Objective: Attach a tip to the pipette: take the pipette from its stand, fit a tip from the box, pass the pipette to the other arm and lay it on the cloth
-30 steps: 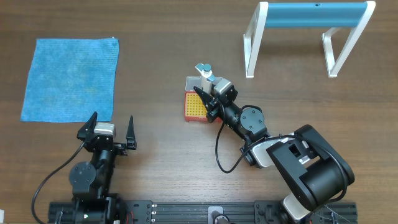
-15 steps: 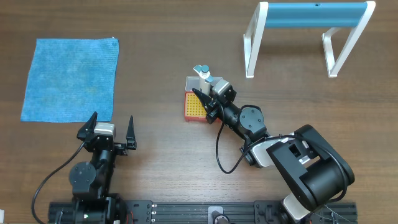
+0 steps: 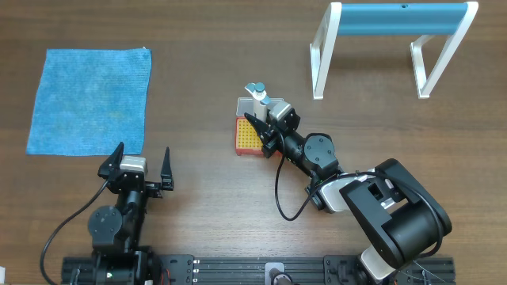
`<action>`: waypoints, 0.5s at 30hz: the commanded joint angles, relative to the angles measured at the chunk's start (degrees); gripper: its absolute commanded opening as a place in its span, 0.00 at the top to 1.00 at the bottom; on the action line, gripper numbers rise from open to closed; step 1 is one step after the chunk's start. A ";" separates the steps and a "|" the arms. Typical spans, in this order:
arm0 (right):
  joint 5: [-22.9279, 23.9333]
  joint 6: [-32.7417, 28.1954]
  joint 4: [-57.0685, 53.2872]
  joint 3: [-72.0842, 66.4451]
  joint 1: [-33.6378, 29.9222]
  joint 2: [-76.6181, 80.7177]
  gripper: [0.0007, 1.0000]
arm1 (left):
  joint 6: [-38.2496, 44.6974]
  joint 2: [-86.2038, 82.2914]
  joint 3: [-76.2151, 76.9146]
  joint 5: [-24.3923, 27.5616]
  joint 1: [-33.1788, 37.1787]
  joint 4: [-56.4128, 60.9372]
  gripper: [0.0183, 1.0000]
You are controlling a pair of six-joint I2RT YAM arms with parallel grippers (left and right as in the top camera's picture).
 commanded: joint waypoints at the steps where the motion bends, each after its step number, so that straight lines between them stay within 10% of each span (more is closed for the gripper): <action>1: -0.57 0.79 -2.84 0.68 0.37 0.55 0.92 | -0.13 -0.22 -0.13 -0.61 0.13 -0.26 0.05; 15: -0.57 0.79 -6.27 -0.09 0.33 0.55 0.92 | -0.13 -0.22 -0.13 -0.61 0.13 -0.26 0.05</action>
